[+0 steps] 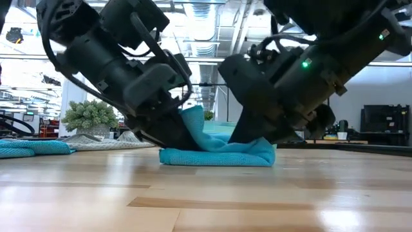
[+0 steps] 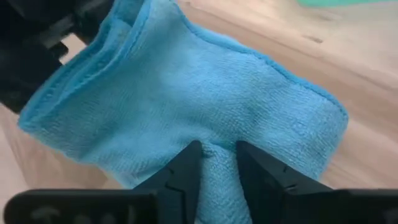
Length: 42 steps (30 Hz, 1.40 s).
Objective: Fold microfiber towels
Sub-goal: Fold the right blue microfiber towel
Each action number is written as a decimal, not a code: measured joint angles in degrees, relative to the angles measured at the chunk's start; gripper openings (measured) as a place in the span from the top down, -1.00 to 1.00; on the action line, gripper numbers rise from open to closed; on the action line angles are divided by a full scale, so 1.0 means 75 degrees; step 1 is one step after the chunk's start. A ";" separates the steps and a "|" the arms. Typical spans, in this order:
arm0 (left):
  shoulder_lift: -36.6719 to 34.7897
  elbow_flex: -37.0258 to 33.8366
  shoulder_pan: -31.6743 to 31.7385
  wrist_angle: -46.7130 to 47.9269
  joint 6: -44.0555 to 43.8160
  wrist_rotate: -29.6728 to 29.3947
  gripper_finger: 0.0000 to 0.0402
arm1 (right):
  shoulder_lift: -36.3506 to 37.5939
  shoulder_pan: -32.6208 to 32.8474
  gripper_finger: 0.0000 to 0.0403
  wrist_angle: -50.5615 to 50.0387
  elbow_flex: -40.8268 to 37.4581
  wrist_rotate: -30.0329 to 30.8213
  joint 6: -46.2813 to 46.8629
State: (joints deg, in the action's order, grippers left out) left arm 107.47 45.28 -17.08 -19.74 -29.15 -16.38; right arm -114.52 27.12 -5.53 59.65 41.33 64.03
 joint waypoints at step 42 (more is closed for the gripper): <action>0.0191 0.0799 -0.1306 0.1662 -0.1390 -0.3783 0.59 | 0.0401 0.0000 0.38 -0.0084 -0.0019 0.0432 -0.0406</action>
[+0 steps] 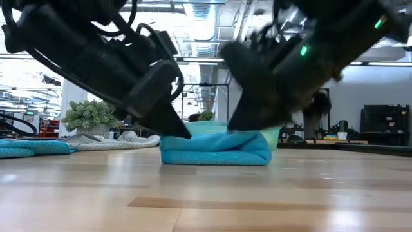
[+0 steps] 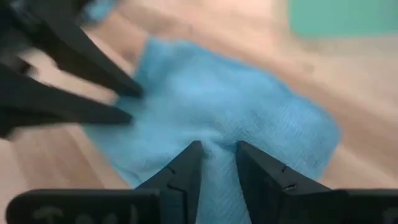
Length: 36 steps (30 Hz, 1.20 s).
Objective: Fold microfiber towels
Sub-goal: Fold the right blue microfiber towel
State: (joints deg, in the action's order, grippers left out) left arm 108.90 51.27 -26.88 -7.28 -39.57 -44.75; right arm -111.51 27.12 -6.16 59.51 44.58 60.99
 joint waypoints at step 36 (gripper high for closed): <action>-0.0267 0.0006 -0.0288 -0.0630 0.0754 -0.1789 0.59 | -0.0796 0.0285 0.38 0.0558 0.0000 0.1759 0.0238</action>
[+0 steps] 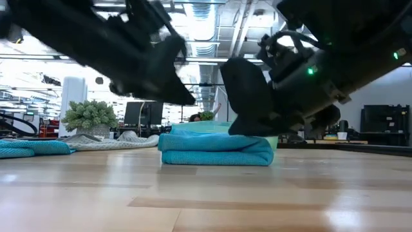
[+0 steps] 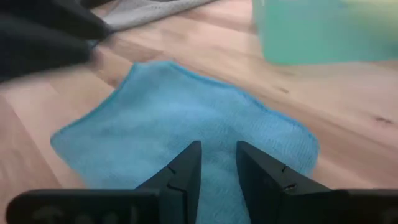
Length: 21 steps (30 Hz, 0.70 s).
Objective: Fold microfiber towels
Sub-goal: Fold the right blue microfiber towel
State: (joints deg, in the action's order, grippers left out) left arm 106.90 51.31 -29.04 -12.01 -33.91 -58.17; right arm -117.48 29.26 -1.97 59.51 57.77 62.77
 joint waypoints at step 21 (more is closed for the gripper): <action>0.1007 0.0000 0.0446 -0.0067 -0.0522 0.0758 0.59 | -0.0773 -0.0638 0.38 0.0823 0.0023 0.0197 -0.0184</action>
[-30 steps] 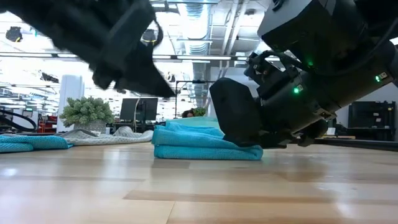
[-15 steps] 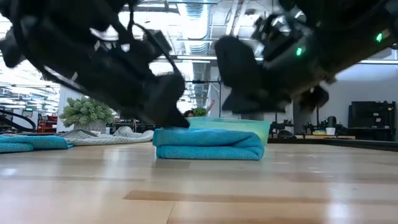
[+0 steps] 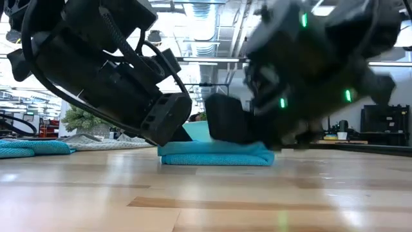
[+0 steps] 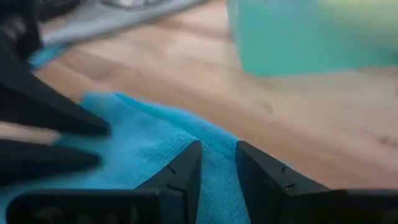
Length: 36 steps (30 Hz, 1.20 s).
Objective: Fold microfiber towels
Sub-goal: Fold the right blue microfiber towel
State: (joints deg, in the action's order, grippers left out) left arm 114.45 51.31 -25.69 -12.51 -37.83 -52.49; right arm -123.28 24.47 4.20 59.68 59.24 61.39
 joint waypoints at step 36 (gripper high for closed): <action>-0.0274 0.0047 -0.0044 0.0033 0.0804 0.0928 0.59 | 0.1939 0.1453 0.38 -0.0855 -0.0020 0.0465 -0.3078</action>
State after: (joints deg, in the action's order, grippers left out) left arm 112.40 51.66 -26.02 -12.26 -31.80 -45.53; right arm -108.74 35.37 -2.22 59.53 62.73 38.31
